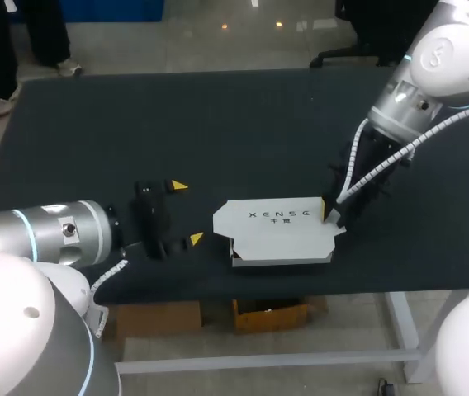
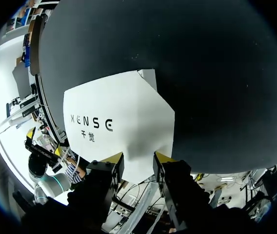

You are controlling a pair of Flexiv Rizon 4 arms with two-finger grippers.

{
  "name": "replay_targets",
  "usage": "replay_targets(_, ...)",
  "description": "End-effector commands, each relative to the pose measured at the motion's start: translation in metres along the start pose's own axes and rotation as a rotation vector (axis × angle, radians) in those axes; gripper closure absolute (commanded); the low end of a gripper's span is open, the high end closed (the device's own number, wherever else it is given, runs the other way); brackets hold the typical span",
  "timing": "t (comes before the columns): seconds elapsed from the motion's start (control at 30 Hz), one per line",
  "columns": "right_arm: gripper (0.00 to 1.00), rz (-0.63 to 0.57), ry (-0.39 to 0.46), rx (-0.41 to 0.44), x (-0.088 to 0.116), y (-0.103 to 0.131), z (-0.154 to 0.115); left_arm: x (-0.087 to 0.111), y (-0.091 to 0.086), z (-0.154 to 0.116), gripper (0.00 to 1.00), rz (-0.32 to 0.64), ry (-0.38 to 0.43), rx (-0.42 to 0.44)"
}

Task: Assemble the packaging by folding the flat box into shape, placing the metal phone stand inside, and closing the box properly

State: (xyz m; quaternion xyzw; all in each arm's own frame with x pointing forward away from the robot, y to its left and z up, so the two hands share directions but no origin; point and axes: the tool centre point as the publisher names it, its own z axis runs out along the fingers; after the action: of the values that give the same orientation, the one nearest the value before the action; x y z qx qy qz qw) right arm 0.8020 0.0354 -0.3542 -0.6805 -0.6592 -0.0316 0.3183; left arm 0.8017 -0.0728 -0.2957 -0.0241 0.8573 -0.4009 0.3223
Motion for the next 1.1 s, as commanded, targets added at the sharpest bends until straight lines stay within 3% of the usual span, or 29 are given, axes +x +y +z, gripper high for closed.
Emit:
replay_targets(0.03, 0.63, -0.003, 0.008, -0.011, -0.002, -0.002, 0.001, -0.007, -0.009, 0.004, 0.0, -0.004, 0.142, -0.099)
replay_targets(0.53, 0.64, -0.016, 0.028, -0.052, -0.003, -0.004, 0.005, -0.007, -0.009, 0.004, 0.0, -0.004, 0.142, -0.099)
replay_targets(0.6, 0.64, -0.021, 0.032, -0.064, -0.004, -0.005, 0.006, -0.01, -0.014, 0.008, 0.0, -0.134, 0.141, -0.182)
replay_targets(0.83, 0.63, -0.03, 0.047, -0.128, -0.008, -0.007, 0.008, -0.013, -0.021, 0.008, 0.0, -0.323, 0.169, -0.215)
replay_targets(0.97, 0.63, -0.031, 0.058, -0.139, -0.012, -0.008, 0.011, -0.015, -0.022, 0.008, 0.0, -0.472, 0.092, -0.247)
replay_targets(1.1, 0.63, -0.032, 0.067, -0.152, -0.014, -0.009, 0.013, -0.019, -0.019, 0.009, 0.0, -0.579, 0.088, -0.276)
